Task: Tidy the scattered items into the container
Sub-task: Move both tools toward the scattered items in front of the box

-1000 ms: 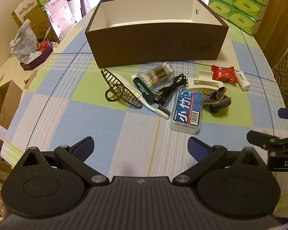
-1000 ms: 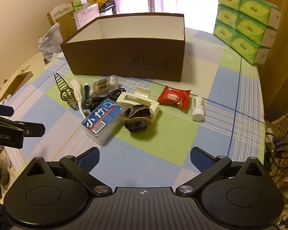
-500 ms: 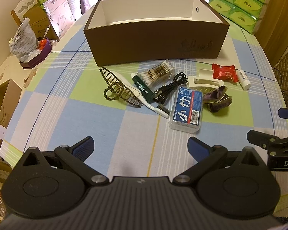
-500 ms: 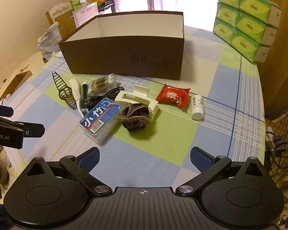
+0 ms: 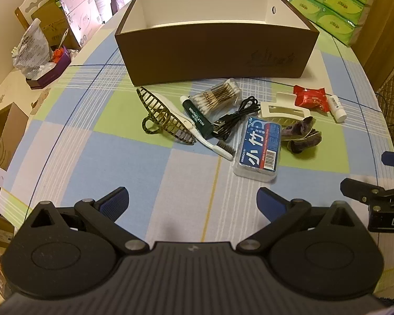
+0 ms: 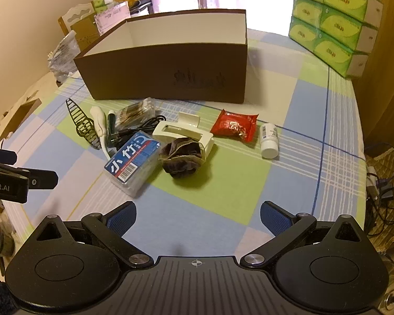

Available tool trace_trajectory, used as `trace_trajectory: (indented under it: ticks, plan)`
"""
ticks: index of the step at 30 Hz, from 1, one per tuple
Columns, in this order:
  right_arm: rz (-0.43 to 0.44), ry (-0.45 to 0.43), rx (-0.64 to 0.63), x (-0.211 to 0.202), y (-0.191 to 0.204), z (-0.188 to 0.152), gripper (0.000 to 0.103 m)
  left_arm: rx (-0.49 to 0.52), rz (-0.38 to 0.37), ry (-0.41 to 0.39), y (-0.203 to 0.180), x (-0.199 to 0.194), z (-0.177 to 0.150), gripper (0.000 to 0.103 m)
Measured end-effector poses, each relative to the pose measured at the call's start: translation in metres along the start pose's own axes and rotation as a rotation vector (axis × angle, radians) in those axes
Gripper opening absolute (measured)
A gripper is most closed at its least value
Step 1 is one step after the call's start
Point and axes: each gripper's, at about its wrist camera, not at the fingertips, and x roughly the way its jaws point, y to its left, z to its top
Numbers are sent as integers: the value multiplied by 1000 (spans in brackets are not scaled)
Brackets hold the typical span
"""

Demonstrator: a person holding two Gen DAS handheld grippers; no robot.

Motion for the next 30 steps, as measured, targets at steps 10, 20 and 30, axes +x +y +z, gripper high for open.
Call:
trace_trajectory:
  ticks: [10,20,30]
  plan:
    - [31,-9,36,7,-7,4,103,-24,-29,15,5,9,4,102]
    - [62,-33,99,19,-6,12,103,-13,-21,3,16,23,9,102]
    - [76,-70,165,35,0,24,103,6,-55,-6,32,38,22,102]
